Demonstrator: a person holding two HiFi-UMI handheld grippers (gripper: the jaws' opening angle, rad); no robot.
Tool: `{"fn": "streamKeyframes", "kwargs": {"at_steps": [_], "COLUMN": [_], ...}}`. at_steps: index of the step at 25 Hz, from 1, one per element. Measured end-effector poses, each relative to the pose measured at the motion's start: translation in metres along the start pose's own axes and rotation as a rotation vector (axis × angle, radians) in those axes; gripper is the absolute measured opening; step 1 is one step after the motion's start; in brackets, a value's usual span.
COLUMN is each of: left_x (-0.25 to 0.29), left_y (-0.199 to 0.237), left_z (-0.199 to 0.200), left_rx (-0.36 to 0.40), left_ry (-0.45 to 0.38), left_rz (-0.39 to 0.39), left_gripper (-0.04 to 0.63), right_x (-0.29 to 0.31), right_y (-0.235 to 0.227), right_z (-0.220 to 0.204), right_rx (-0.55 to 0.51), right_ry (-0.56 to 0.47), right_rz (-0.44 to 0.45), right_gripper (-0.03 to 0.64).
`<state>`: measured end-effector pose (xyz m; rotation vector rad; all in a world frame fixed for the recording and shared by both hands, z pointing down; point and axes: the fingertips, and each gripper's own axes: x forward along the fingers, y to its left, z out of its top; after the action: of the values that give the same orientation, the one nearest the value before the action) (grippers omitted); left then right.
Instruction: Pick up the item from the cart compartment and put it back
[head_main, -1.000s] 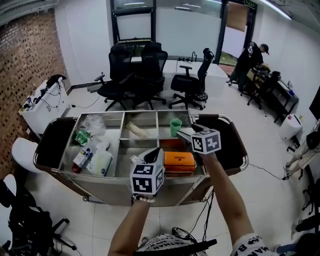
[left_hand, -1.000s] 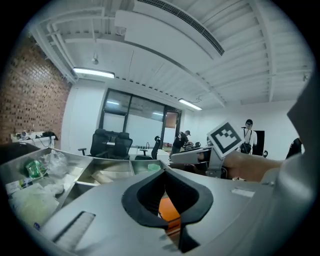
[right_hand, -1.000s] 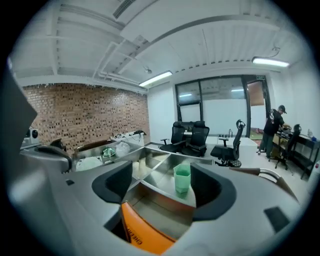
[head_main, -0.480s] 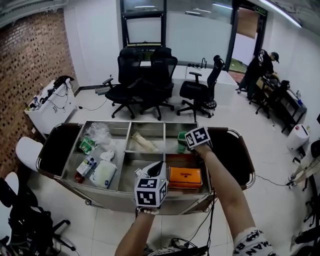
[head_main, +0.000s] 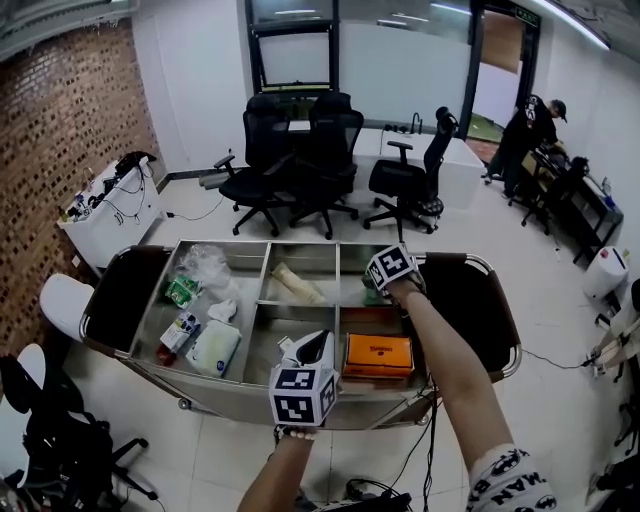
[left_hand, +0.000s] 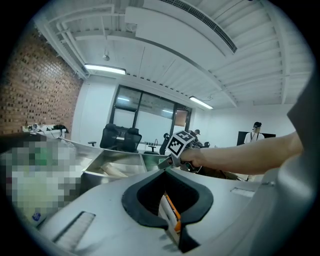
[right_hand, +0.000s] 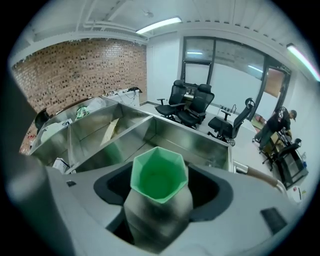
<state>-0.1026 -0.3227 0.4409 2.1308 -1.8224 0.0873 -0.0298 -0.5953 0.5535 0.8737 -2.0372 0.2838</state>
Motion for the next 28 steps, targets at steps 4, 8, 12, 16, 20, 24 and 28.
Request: {"fn": "streamKeyframes", "kwargs": {"at_steps": [4,8,12,16,20,24,28], "left_x": [-0.003,-0.003,-0.003,0.002,0.009,0.014,0.018], "left_y": [0.004,0.003,0.001,-0.007,-0.017,-0.026,-0.032], "left_z": [-0.002,0.0,0.004,0.01,0.014,0.015,0.011], "left_rx": [-0.001,0.003,0.006,0.005,0.013,0.02,0.026], "left_ry": [-0.001,-0.003,-0.011,-0.012,-0.01,-0.011,-0.003], "left_rz": [0.007,0.0,-0.012,-0.038,-0.064,-0.084,-0.1], "left_gripper": [0.002,0.002,0.002,0.002,0.002,0.002,0.002], "right_x": [-0.003,-0.018,-0.046,-0.085,-0.126,-0.171,-0.222], "right_y": [0.0,-0.001,0.002,0.006,0.012,0.023,0.04], "right_z": [0.001,0.009,0.022,0.028,0.03,0.029,0.024], "right_rx": [-0.017,-0.03,-0.066,-0.095,-0.117,-0.158,-0.214], "right_ry": [0.001,-0.031,-0.066,-0.112,-0.16,-0.202,-0.252], "right_rz": [-0.018,-0.024,-0.022,-0.017,-0.002,0.021,0.048], "right_gripper": [0.33,0.327,0.327,0.327,0.325,0.324,0.322]}}
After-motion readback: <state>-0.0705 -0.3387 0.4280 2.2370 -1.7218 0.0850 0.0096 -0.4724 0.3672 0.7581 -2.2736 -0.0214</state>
